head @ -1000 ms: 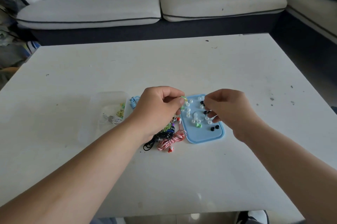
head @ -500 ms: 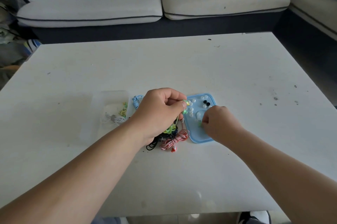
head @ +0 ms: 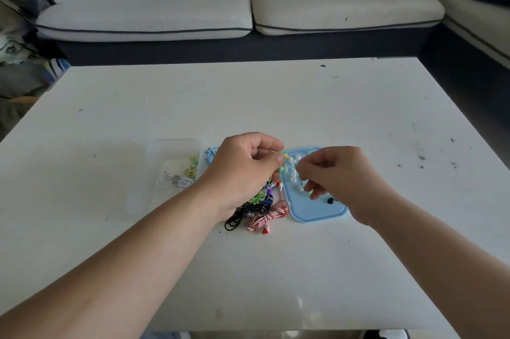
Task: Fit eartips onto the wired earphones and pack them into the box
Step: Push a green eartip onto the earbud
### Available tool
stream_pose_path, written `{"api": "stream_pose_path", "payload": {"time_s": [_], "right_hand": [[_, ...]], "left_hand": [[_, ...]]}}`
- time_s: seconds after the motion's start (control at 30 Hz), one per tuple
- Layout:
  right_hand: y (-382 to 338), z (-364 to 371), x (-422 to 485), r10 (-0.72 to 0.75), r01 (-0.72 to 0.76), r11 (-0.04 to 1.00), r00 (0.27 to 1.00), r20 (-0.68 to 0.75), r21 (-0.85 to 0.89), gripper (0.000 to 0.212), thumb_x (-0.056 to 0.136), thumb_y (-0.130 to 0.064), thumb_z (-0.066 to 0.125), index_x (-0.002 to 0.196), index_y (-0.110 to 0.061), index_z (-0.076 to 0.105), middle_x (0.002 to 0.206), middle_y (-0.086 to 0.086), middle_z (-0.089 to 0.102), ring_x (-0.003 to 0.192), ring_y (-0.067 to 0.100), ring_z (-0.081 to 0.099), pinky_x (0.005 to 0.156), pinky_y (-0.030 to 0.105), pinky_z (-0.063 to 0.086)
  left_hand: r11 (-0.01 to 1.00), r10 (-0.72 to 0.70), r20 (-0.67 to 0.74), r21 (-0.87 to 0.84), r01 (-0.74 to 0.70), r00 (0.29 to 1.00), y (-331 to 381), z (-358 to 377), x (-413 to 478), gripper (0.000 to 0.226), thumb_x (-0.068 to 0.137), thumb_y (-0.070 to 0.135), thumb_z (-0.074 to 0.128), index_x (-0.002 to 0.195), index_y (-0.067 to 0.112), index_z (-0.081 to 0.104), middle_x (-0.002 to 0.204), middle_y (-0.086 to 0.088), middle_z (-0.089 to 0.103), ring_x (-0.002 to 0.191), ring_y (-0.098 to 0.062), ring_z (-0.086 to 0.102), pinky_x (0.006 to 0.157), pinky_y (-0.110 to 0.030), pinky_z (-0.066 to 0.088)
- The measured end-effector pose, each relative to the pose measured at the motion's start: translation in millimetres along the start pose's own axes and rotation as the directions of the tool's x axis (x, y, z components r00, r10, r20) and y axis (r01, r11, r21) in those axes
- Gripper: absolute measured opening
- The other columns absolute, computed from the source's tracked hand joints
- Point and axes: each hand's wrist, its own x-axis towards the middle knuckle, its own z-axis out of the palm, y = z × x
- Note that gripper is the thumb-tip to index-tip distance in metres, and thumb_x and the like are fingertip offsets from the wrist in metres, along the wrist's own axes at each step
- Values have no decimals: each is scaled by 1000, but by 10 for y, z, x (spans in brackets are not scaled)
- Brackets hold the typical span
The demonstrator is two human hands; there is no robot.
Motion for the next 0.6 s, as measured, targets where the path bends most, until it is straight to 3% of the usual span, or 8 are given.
{"api": "stream_pose_path", "payload": {"time_s": [0.07, 0.17, 0.3, 0.5, 0.6], "right_hand": [[-97, 4, -57, 46, -72, 943, 995, 87, 325, 7, 91, -8, 74, 89, -1, 75, 80, 17, 74, 63, 24, 68, 63, 29, 55], [-153, 44, -78, 39, -148, 811, 979, 200, 567, 10, 94, -4, 69, 97, 4, 72, 83, 16, 73, 68, 21, 70, 61, 26, 59], [-151, 70, -75, 10, -185, 733, 965, 262, 654, 12, 96, -6, 64, 100, 3, 72, 87, 15, 74, 73, 20, 72, 65, 26, 61], [-128, 68, -55, -17, -185, 705, 961, 277, 685, 29, 98, -8, 62, 118, 12, 66, 105, 26, 69, 79, 21, 71, 66, 25, 60], [-114, 82, -57, -33, -157, 722, 965, 259, 674, 29, 98, -9, 62, 118, 11, 66, 107, 31, 67, 81, 22, 70, 67, 26, 60]], "left_hand": [[1000, 18, -8, -22, -18, 1000, -3, 4, 8, 12, 95, 9, 72, 100, 19, 76, 88, -7, 79, 66, -10, 70, 53, -13, 46], [997, 46, -5, -66, -46, 999, 15, 6, 8, 10, 95, 11, 72, 101, 17, 77, 81, -3, 78, 60, -5, 67, 54, -13, 46], [993, 75, -10, -95, -76, 997, 35, -2, 19, 11, 96, 9, 70, 103, 14, 76, 74, 0, 74, 59, -5, 65, 54, -14, 46], [988, 98, -12, -120, -99, 995, 48, -6, 18, 10, 96, 8, 70, 102, 14, 76, 73, 0, 74, 62, -7, 66, 54, -17, 46], [987, 116, -10, -113, -116, 993, 42, -11, 14, 10, 95, 7, 71, 102, 14, 76, 76, -1, 75, 65, -8, 68, 56, -14, 47]]}}
